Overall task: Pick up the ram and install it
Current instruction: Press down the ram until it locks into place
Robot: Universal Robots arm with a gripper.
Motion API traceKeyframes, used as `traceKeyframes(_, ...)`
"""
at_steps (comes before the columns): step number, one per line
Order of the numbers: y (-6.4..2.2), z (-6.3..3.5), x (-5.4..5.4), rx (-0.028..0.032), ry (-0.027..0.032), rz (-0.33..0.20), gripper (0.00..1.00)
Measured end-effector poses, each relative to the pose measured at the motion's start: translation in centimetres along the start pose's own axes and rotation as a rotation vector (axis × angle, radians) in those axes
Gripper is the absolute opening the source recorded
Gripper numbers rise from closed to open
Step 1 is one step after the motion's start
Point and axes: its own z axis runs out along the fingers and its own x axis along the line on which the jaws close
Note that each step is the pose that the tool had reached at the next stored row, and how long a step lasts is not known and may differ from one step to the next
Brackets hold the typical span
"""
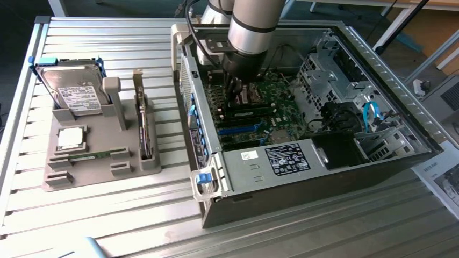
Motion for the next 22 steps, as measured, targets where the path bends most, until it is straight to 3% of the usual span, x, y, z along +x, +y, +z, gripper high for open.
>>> traceKeyframes(22,-0.01,0.64,-0.02,0.0000,0.0001,0.000,0.10)
